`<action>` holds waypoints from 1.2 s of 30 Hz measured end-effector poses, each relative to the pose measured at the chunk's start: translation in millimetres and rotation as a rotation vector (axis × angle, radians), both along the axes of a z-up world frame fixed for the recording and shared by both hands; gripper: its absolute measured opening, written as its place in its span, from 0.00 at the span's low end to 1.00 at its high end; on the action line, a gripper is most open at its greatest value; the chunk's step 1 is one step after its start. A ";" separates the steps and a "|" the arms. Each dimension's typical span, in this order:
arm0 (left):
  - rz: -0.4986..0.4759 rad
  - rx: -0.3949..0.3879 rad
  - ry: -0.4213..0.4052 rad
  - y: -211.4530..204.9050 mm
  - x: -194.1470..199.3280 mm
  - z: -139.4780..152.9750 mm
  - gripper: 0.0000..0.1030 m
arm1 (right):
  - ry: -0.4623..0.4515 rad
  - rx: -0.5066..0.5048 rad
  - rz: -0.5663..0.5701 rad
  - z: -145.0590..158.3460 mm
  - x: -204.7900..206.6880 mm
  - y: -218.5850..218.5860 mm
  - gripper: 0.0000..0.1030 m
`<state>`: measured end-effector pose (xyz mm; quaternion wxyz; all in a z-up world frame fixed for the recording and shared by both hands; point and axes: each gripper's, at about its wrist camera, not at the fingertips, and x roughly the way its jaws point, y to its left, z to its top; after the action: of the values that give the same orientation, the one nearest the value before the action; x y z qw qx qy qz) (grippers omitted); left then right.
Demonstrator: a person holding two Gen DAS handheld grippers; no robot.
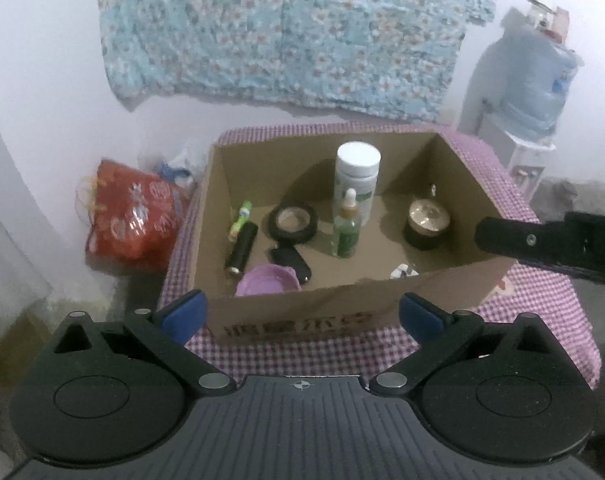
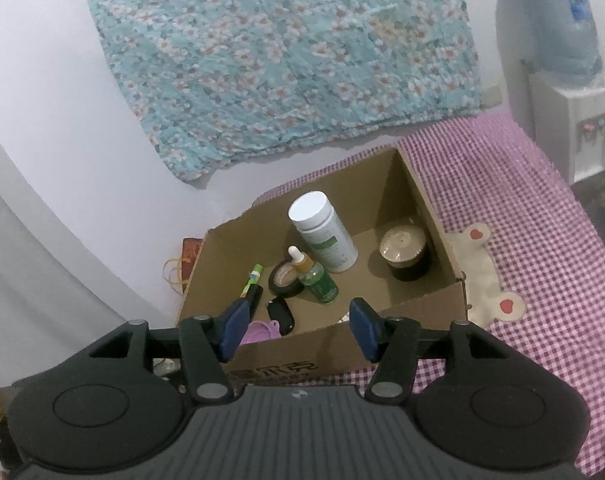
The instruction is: Organize rigid objects
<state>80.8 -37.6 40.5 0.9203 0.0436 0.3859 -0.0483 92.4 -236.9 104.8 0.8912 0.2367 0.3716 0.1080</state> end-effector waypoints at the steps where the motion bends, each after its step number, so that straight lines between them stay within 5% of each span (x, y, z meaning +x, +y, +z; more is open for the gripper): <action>1: -0.009 0.004 -0.007 -2.4 -2.4 0.5 0.99 | -0.010 -0.008 0.000 3.2 -1.3 1.2 0.59; 11: -0.017 0.013 -0.061 -18.7 -13.4 3.2 0.99 | -0.092 -0.062 -0.043 22.3 -13.6 -4.7 0.77; 16: -0.022 -0.006 -0.014 -22.2 -9.4 -1.8 1.00 | -0.085 -0.058 -0.057 19.3 -9.5 -9.9 0.79; 22: 0.023 -0.006 0.036 -15.3 1.5 -9.3 1.00 | -0.075 -0.085 -0.081 13.4 -6.9 -13.7 0.93; 36: 0.122 -0.017 0.184 10.6 33.8 -35.3 1.00 | 0.119 -0.275 -0.058 -27.8 11.4 -0.2 1.00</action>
<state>114.6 -26.9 5.2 0.8824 0.0077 0.4704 0.0009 103.8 -237.2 77.0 0.8944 0.1290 0.4280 0.0162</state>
